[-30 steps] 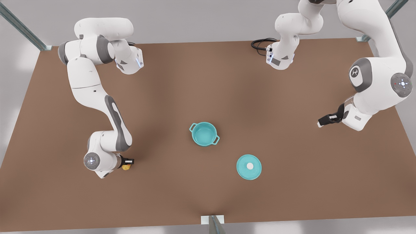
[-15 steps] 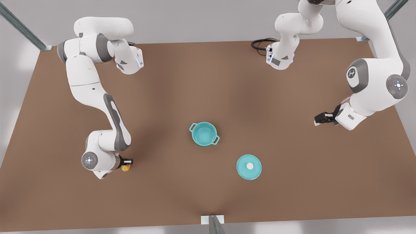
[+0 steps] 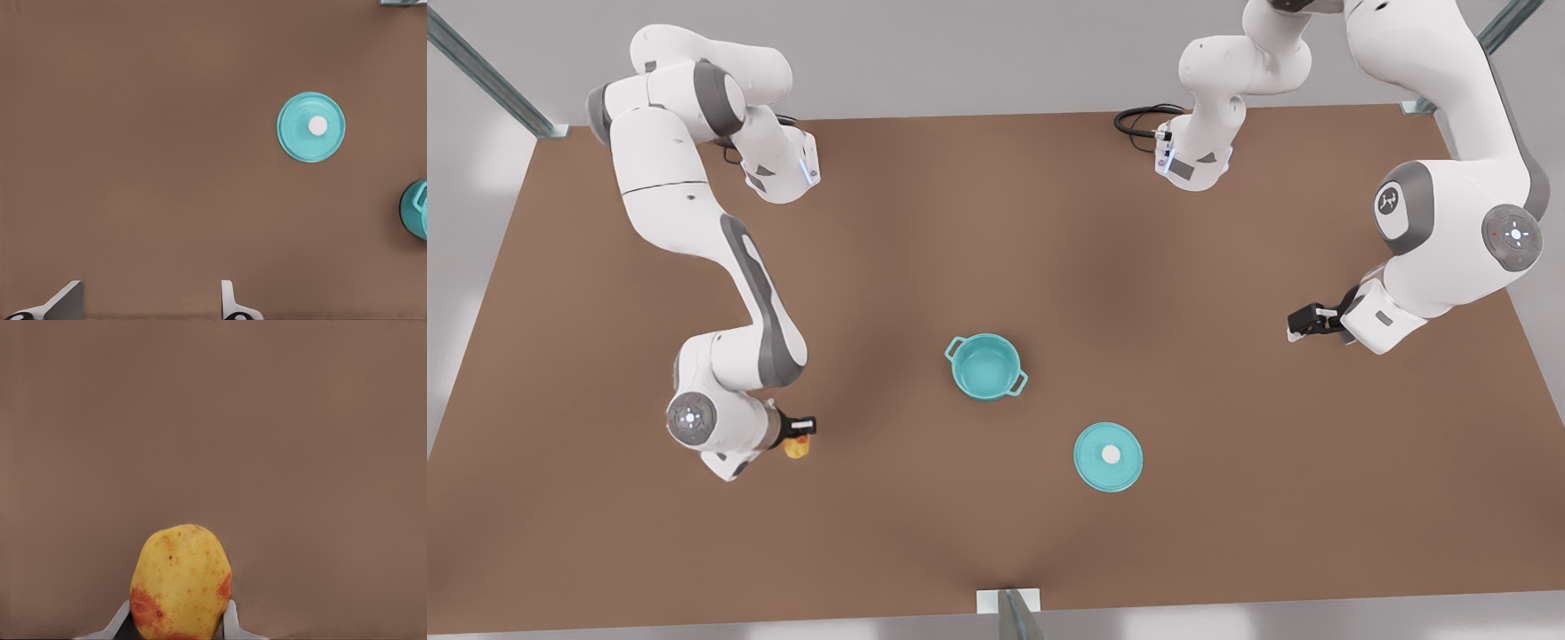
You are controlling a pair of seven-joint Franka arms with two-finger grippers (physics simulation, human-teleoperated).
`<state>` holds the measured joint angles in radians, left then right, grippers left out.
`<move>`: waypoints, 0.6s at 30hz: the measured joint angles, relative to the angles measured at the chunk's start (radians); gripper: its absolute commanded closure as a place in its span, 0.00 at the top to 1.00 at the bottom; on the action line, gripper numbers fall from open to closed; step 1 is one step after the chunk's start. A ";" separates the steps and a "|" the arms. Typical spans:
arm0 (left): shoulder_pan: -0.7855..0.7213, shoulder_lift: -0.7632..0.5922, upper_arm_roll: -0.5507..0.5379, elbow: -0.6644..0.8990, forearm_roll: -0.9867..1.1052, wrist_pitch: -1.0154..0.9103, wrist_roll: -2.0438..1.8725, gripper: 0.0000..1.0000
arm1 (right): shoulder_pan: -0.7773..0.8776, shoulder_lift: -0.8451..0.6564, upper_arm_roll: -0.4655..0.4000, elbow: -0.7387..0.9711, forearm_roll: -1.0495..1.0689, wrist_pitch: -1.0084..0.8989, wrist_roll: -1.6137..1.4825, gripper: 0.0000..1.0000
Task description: Open the pot lid and put the potato into the pot
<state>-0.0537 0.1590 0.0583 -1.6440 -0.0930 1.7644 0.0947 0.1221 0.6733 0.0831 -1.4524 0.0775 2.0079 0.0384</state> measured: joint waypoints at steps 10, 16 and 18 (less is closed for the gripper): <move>-0.025 0.005 -0.027 0.001 0.018 -0.019 -0.001 1.00 | 0.020 -0.035 0.207 0.007 0.011 -0.028 -0.001 0.47; -0.017 0.017 -0.029 0.020 0.026 -0.025 -0.010 1.00 | 0.150 -0.028 0.223 0.013 0.045 -0.026 0.001 0.47; -0.019 0.021 -0.029 0.025 0.027 -0.026 -0.012 1.00 | 0.188 -0.012 0.223 0.029 0.056 -0.020 0.002 0.47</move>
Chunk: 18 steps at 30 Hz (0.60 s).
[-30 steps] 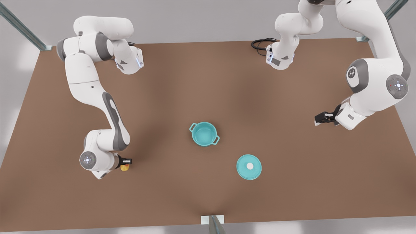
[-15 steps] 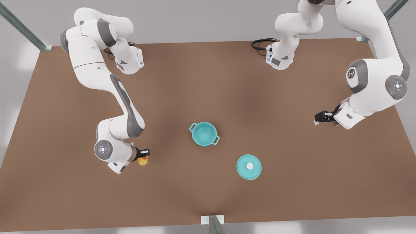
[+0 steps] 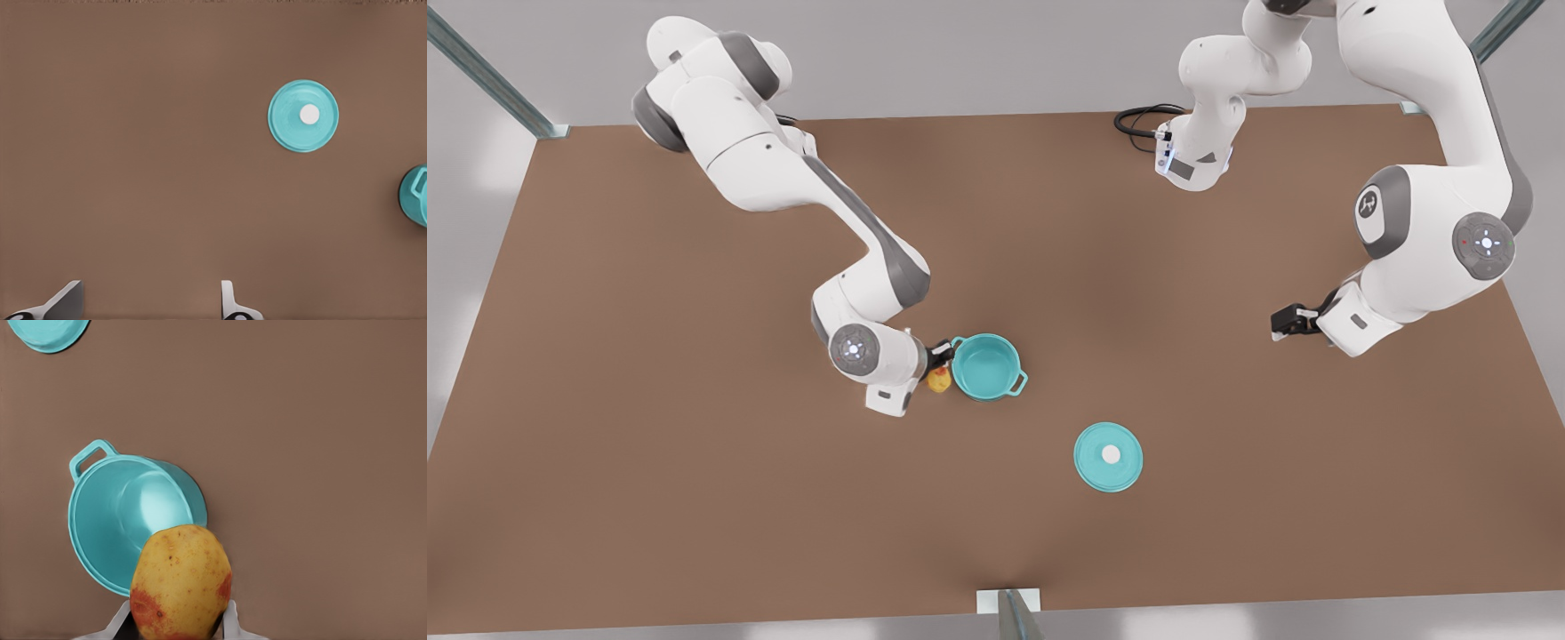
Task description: Open the pot lid and put the potato into the pot
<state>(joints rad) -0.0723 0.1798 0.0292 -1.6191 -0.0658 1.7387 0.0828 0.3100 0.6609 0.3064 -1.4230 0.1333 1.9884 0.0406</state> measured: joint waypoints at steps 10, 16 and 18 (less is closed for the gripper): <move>0.000 0.002 0.000 0.007 0.002 -0.003 -0.008 1.00 | 0.137 0.176 -0.001 0.087 0.014 0.200 0.009 0.47; 0.003 0.002 0.001 0.014 0.003 -0.004 -0.010 1.00 | 0.153 0.214 -0.008 0.108 0.010 0.295 0.019 1.00; 0.001 0.003 0.000 0.014 0.012 -0.004 -0.011 1.00 | 0.153 0.212 -0.008 0.109 0.007 0.310 0.025 1.00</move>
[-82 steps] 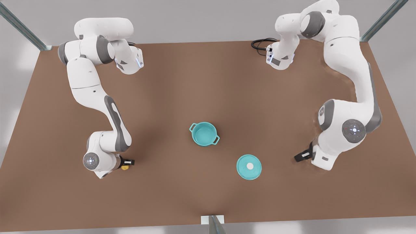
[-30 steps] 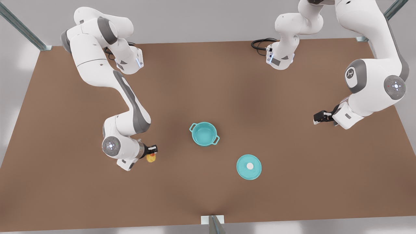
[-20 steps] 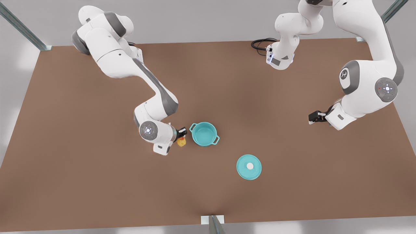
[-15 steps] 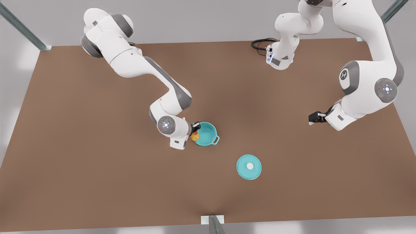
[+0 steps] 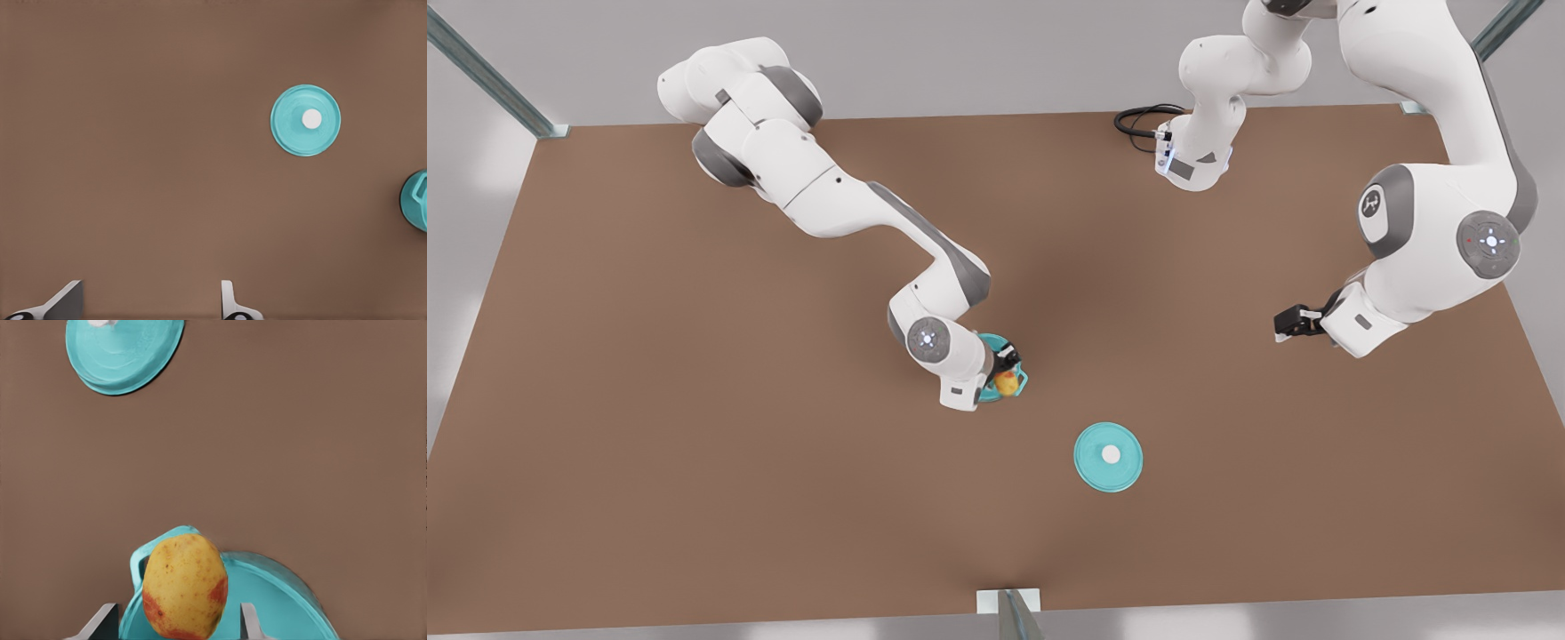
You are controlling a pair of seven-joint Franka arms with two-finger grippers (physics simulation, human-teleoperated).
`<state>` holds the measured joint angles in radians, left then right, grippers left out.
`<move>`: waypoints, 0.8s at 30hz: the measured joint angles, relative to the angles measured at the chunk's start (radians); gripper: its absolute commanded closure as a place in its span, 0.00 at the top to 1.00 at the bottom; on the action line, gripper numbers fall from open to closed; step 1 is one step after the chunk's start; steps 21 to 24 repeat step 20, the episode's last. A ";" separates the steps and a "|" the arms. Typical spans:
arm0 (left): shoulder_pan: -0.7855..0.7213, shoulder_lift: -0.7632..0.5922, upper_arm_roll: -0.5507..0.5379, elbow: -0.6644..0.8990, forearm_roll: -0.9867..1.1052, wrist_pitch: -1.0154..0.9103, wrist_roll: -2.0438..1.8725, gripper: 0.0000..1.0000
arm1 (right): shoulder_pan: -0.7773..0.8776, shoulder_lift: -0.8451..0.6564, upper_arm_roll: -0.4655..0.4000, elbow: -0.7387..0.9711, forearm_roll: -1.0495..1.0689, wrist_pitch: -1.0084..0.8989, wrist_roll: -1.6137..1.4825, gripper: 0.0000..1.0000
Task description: Open the pot lid and put the potato into the pot
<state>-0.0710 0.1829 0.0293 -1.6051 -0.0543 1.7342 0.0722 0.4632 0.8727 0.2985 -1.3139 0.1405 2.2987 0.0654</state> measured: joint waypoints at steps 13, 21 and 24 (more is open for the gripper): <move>-0.013 0.017 -0.003 0.028 0.027 -0.002 -0.001 1.00 | -0.288 -0.342 -0.191 0.000 -0.105 -0.337 0.036 1.00; -0.013 0.020 -0.003 0.029 0.024 -0.002 -0.002 1.00 | -0.485 -0.741 -0.200 -0.497 -0.186 -0.426 0.010 1.00; -0.013 0.020 -0.003 0.029 0.024 -0.002 -0.002 1.00 | -0.485 -0.741 -0.200 -0.497 -0.186 -0.426 0.010 1.00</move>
